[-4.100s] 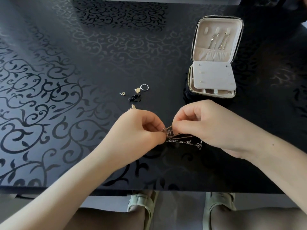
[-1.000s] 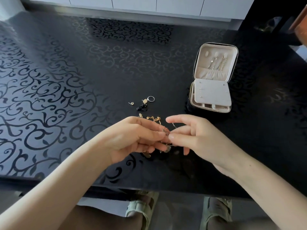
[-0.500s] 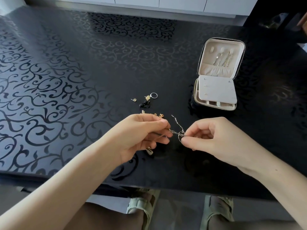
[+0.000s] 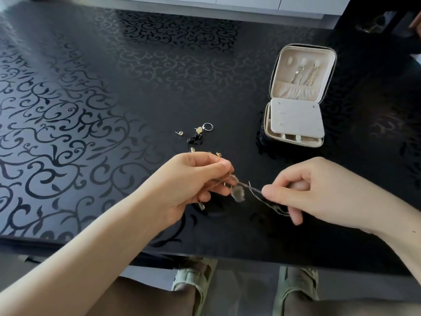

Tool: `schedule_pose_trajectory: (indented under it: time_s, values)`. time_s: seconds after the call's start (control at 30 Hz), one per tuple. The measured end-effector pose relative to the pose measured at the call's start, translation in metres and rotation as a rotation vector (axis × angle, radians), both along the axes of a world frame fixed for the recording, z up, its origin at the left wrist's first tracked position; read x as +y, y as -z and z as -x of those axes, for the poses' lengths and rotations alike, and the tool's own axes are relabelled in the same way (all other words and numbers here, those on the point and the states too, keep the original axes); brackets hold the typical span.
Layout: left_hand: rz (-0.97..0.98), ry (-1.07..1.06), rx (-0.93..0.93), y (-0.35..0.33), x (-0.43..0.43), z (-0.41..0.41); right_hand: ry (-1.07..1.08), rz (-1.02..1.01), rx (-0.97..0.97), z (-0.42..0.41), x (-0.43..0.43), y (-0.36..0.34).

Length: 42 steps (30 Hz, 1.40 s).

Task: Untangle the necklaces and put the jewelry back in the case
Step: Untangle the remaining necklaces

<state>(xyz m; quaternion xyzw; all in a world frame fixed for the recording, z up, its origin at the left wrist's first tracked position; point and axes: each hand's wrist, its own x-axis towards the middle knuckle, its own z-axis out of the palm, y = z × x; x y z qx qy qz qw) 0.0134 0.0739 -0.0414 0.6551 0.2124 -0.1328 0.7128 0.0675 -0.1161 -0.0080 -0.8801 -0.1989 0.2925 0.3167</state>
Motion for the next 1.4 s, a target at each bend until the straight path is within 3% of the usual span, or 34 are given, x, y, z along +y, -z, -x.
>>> schedule_pose_trajectory:
  time_s: [0.23, 0.43, 0.63, 0.8, 0.9, 0.97, 1.07, 1.2, 1.4]
  values:
    - [-0.087, -0.059, -0.042, 0.0, 0.002, 0.0, 0.019, 0.042, -0.142, -0.004, -0.01, 0.0]
    - [-0.12, -0.096, -0.066, 0.0, 0.0, -0.001, 0.095, -0.188, -0.068, -0.005, -0.008, -0.01]
    - [-0.092, -0.111, -0.059, -0.001, -0.002, -0.001, -0.115, -0.25, 0.087, 0.002, -0.001, -0.011]
    - [-0.042, -0.118, -0.056, -0.003, -0.003, -0.001, -0.244, -0.139, 0.074, 0.008, 0.008, -0.002]
    - [-0.034, -0.098, -0.055, -0.004, -0.004, -0.001, -0.277, 0.012, -0.052, 0.009, 0.012, 0.007]
    - [-0.046, -0.077, -0.06, -0.004, -0.004, -0.001, -0.221, 0.094, -0.254, 0.008, 0.012, 0.014]
    - [-0.08, -0.045, -0.081, -0.004, -0.005, -0.001, -0.033, 0.006, -0.519, 0.006, 0.014, 0.02]
    - [-0.118, -0.007, -0.139, -0.006, -0.007, 0.0, 0.01, -0.202, -0.387, 0.002, 0.024, 0.026]
    - [-0.171, 0.008, -0.201, -0.006, -0.008, 0.0, -0.022, -0.282, -0.252, 0.002, 0.031, 0.031]
